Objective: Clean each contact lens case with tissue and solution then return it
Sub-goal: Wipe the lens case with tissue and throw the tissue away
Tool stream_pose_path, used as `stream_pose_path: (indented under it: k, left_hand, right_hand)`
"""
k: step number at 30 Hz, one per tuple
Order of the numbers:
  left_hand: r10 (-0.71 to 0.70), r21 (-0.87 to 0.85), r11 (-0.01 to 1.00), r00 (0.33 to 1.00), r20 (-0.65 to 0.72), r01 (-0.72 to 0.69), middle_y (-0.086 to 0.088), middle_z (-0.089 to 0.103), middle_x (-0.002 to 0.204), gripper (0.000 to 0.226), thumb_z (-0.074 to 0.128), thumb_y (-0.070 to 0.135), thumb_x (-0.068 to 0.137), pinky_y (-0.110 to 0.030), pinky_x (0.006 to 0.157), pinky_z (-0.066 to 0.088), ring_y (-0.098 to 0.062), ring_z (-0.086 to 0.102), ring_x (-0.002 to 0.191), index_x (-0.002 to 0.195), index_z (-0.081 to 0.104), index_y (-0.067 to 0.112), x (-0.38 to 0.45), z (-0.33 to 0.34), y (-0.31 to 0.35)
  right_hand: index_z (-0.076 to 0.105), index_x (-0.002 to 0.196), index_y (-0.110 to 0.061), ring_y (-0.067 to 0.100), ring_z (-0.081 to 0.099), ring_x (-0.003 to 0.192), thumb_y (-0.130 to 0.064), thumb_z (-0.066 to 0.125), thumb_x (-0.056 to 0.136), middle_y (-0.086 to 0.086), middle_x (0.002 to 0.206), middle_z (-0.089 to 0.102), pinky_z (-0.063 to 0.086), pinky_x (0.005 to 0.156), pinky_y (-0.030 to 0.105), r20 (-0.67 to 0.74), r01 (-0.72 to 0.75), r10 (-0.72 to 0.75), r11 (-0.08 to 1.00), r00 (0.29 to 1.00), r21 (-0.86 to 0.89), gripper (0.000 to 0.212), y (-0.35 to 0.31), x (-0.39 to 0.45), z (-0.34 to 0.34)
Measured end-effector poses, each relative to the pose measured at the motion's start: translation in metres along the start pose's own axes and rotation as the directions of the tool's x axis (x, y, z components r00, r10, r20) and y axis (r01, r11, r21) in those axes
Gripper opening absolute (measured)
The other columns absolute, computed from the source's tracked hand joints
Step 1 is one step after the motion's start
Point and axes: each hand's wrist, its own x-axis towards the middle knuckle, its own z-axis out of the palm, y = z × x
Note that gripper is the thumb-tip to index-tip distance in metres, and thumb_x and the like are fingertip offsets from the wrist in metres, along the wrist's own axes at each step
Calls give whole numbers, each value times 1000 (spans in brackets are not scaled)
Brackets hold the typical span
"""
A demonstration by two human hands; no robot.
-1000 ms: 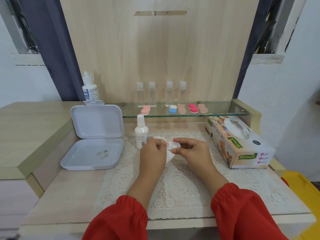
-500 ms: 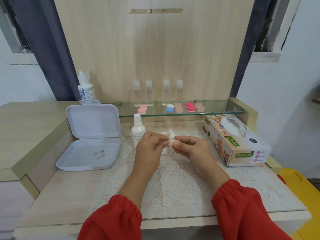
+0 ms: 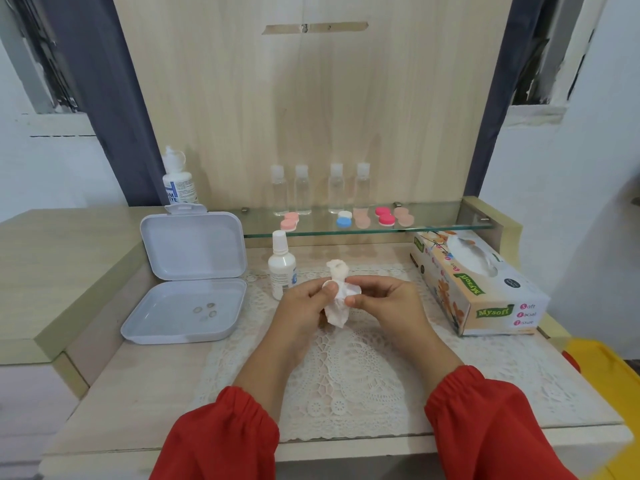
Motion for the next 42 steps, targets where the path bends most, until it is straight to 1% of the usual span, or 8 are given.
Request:
stream_pose_path:
  k: [4,9,14,17,22,29,34,42]
  left_hand:
    - [51,-38,998,986,-159,-58,-9,74,85,26,71,10,84,-30,58,50,-19,67,70,108,67,18,1,-1,0]
    - [135,23,991,989,-65,-134,-4,74,100,36,71,2,81,-25,61,50,-15,69,83,114,67,18,-1,0,-2]
    - [162,50,986,979,-123,-157,-2,74,97,29,72,0,80,-25,72,55,-17,70,91,105,67,13,1,1,-3]
    - [174,66,984,976,-129,-167,-2,74,96,28,73,1,79,-25,73,56,-17,71,91,104,67,12,2,1,-3]
    - [154,26,988,979,-135,-152,-3,73,101,30,74,2,79,-31,79,57,-18,70,93,106,70,13,4,-7,-3]
    - [200,147,971,978,-65,-189,5,72,83,30,75,2,77,-19,69,52,-6,64,72,94,73,25,1,-5,0]
    - [178,149,975,982,-64,-167,4,72,83,27,75,4,78,-24,71,53,-9,64,72,98,73,24,1,-4,-1]
    - [151,48,988,987,-60,-149,-9,73,89,33,64,-7,84,-25,74,58,-20,71,81,111,66,12,2,-7,-2]
  right_hand:
    - [75,95,-10,20,72,88,9,77,71,6,89,76,57,79,28,-11,23,-23,1000,1000,-1,31,3,0,3]
    - [71,104,-6,14,71,85,6,72,78,8,95,75,53,71,19,25,13,-14,999,1000,42,29,-3,-1,0]
    - [50,127,-22,18,68,93,-10,81,72,4,108,63,57,77,30,48,-128,130,990,990,-59,65,4,-3,5]
    - [57,120,-8,15,69,73,0,76,77,9,86,67,54,63,22,74,-144,143,990,987,9,48,3,-3,6]
    - [73,93,1,27,67,78,3,65,84,21,88,72,57,73,35,8,-172,171,982,985,73,12,3,1,-1]
    - [68,97,4,21,68,76,-9,54,95,17,91,71,59,64,24,145,-358,327,860,934,363,19,-7,2,-2]
    - [69,89,2,16,60,65,-8,70,72,14,81,71,53,53,14,33,-327,342,859,939,393,20,-5,4,-3]
    - [74,83,-16,11,66,83,-9,70,84,2,89,72,54,80,25,-204,67,-87,992,975,-105,8,-1,3,-5]
